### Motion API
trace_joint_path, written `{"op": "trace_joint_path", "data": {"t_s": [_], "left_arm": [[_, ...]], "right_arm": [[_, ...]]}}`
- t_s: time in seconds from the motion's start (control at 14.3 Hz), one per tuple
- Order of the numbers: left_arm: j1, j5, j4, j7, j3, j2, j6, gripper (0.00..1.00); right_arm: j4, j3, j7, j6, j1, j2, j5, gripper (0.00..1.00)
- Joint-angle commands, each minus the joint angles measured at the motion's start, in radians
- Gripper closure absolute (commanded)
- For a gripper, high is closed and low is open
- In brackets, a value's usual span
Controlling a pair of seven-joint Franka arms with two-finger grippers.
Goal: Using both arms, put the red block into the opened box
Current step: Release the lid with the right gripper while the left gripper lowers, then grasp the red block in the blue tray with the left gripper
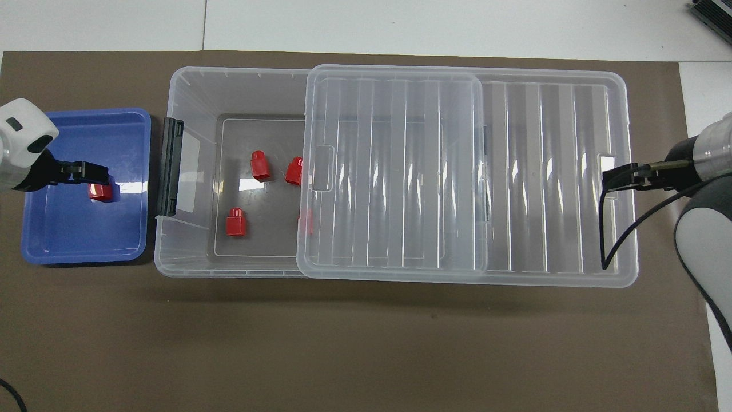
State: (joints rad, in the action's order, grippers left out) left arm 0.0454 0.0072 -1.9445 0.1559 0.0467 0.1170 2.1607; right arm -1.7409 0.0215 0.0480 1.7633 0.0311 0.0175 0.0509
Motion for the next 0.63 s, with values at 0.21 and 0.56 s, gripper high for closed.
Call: {"op": "trace_joint_path", "data": {"t_s": [0.21,0.56], "left_arm": [[0.065,0.002,-0.027,0.066,0.008,0.074,0.132,0.0],[0.057,-0.021,-0.004,0.003,0.005,0.233,0.198,0.0]], "right_arm": [[0.122,-0.112,0.104,-0.05,-0.105,-0.007,-0.005,0.0],[0.199,-0.115,0.145,-0.192,-0.088,-0.021,0.006,0.0]]}}
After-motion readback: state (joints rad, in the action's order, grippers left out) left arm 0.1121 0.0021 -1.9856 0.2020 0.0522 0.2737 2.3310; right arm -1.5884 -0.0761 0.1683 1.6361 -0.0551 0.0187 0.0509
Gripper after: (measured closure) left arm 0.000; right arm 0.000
